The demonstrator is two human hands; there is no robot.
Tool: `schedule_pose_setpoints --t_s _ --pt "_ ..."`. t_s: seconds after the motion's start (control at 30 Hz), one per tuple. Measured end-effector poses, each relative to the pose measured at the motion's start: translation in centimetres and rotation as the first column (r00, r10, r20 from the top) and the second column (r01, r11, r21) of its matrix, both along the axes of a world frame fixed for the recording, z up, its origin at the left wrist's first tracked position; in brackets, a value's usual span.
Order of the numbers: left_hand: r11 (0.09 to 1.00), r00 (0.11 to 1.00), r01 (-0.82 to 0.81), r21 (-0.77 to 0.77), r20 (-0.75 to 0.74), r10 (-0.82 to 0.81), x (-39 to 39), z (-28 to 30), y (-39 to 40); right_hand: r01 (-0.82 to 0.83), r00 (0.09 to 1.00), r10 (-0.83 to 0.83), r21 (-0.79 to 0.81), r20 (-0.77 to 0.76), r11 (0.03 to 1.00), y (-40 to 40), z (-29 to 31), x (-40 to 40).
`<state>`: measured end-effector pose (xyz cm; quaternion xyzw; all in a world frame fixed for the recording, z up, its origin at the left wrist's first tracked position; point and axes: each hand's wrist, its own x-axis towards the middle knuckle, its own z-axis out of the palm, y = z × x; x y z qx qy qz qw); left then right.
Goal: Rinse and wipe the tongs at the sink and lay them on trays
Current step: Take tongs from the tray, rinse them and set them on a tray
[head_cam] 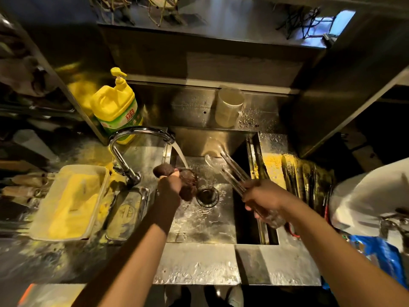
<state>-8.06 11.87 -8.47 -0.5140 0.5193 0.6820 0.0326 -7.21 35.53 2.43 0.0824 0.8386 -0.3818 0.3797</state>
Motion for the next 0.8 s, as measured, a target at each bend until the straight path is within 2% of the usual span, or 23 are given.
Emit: schedule_pose_setpoints --t_s 0.07,0.13,0.2,0.27,0.37,0.53,0.63,0.73,0.8 --pt "0.990 0.995 0.028 0.135 -0.095 -0.015 0.4 0.1 0.5 -0.104 0.983 0.122 0.127 -0.138 0.986 -1.4 -0.3 0.2" --pt "0.975 0.987 0.111 0.192 -0.132 -0.086 0.8 -0.3 0.6 -0.227 0.906 0.329 0.352 -0.266 0.908 -2.5 -0.5 0.5" --pt "0.970 0.981 0.163 0.182 -0.136 -0.139 1.1 -0.3 0.6 -0.216 0.832 0.438 0.528 -0.341 0.822 -3.2 -0.7 1.0" --pt "0.961 0.969 0.221 0.168 -0.147 -0.197 1.1 -0.2 0.6 -0.160 0.800 0.441 0.562 -0.408 0.812 -3.6 -0.8 1.5" --pt "0.946 0.947 0.300 0.124 -0.158 -0.280 0.8 1.0 1.2 -0.107 0.806 0.359 0.480 -0.471 0.871 -3.4 -0.4 2.6" --pt "0.929 0.901 0.368 0.040 -0.262 -0.345 0.5 3.4 4.4 0.088 0.850 0.078 0.286 -0.521 0.954 -0.4 0.3 4.0" --pt "0.877 0.838 0.476 0.060 -0.333 -0.432 0.6 4.9 8.0 0.212 0.841 -0.083 0.184 -0.535 0.960 2.9 1.1 5.7" --pt "0.800 0.765 0.599 0.046 -0.329 -0.554 1.2 6.4 13.6 0.343 0.812 -0.225 0.127 -0.539 0.931 7.2 2.0 8.5" --pt "0.770 0.732 0.637 0.026 -0.334 -0.594 1.7 7.0 16.3 0.388 0.790 -0.264 0.117 -0.553 0.914 8.9 2.3 9.9"
